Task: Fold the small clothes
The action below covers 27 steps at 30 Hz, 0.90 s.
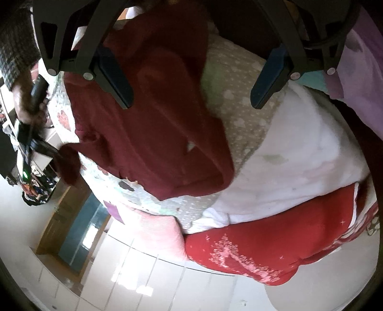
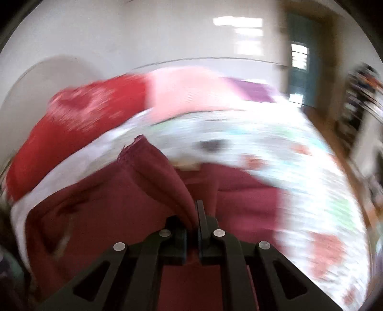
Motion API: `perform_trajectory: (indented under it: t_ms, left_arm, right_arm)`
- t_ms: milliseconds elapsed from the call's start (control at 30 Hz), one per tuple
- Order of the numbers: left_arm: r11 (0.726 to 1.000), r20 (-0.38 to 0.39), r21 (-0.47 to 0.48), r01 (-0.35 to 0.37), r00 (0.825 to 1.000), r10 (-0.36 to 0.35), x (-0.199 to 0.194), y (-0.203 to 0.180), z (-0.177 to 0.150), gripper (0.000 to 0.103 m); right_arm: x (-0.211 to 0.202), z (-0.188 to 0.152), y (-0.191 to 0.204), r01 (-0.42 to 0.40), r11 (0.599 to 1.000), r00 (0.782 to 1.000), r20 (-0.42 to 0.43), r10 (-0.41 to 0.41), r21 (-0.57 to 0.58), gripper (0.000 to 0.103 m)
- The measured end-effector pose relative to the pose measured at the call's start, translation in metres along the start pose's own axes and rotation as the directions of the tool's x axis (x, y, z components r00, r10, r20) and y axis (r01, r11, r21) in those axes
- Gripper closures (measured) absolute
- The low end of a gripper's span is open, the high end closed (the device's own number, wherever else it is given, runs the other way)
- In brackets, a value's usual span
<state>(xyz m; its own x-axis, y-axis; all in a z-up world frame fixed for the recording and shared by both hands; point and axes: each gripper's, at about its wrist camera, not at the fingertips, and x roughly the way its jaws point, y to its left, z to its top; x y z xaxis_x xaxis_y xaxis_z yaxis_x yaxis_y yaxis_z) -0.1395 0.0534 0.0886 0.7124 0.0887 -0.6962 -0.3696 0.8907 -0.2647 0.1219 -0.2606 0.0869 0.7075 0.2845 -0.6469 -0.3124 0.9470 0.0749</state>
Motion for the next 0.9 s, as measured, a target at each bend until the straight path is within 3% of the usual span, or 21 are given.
perform_trajectory:
  t_ms: [100,133,200,267,367,500,567,600,633,667,700,767,833,900]
  left_arm:
    - [1.0,-0.004,0.016,0.008,1.0,-0.008,-0.001,-0.012,-0.002,0.005]
    - [1.0,-0.01,0.024,0.01,1.0,-0.01,0.0,-0.018,-0.003,0.005]
    - [0.999,-0.017,0.03,0.016,1.0,-0.015,0.002,-0.023,-0.005,0.005]
    - [1.0,-0.035,0.026,0.018,0.999,-0.017,0.01,-0.028,-0.006,0.005]
    - [1.0,-0.073,0.016,0.013,0.997,-0.011,0.031,-0.028,-0.002,0.005]
    - [0.998,-0.142,0.04,-0.042,0.989,0.048,0.075,-0.033,0.006,0.005]
    - [0.986,-0.152,0.113,-0.12,0.979,0.137,0.096,-0.046,0.009,0.005]
    - [0.973,-0.157,0.16,-0.169,0.968,0.194,0.106,-0.052,0.009,0.008]
    - [0.936,-0.147,0.234,-0.262,0.942,0.3,0.118,-0.059,0.009,0.016]
    - [0.909,-0.137,0.275,-0.314,0.923,0.361,0.122,-0.06,0.007,0.034]
    - [0.886,-0.132,0.305,-0.349,0.906,0.402,0.125,-0.06,0.007,0.037]
    - [0.859,-0.124,0.313,-0.405,0.88,0.459,0.123,-0.049,0.005,0.037]
    - [0.803,-0.074,0.332,-0.494,0.835,0.545,0.115,-0.034,0.004,0.034]
    - [0.736,-0.022,0.348,-0.581,0.78,0.625,0.109,-0.024,0.004,0.033]
  right_arm:
    - [-0.018,-0.016,-0.079,0.204,0.972,0.979,-0.031,-0.202,0.118,0.096]
    - [-0.022,-0.025,-0.104,0.304,0.942,0.952,-0.058,-0.299,0.141,0.095]
    - [-0.034,-0.043,-0.134,0.406,0.898,0.914,-0.097,-0.394,0.173,0.093]
    - [-0.047,-0.055,-0.142,0.374,0.907,0.927,-0.095,-0.362,0.192,0.085]
    - [-0.065,-0.077,-0.124,0.262,0.954,0.965,-0.055,-0.257,0.148,0.049]
    - [-0.075,-0.109,-0.095,0.1,0.984,0.994,-0.062,-0.092,0.148,0.045]
    - [-0.079,-0.125,-0.088,0.056,0.983,0.996,-0.077,-0.043,0.174,0.045]
    - [-0.075,-0.129,-0.084,0.034,0.982,0.996,-0.089,-0.018,0.188,0.045]
    - [-0.076,-0.137,-0.081,0.017,0.98,0.995,-0.099,0.003,0.2,0.045]
    - [-0.073,-0.14,-0.086,0.007,0.978,0.994,-0.104,0.015,0.208,0.045]
    - [-0.07,-0.142,-0.085,0.004,0.977,0.994,-0.109,0.02,0.214,0.045]
    - [-0.07,-0.147,-0.08,-0.001,0.976,0.993,-0.115,0.027,0.22,0.045]
    - [-0.07,-0.148,-0.08,-0.013,0.976,0.993,-0.113,0.039,0.217,0.045]
    - [-0.076,-0.15,-0.08,-0.013,0.976,0.993,-0.108,0.037,0.218,0.044]
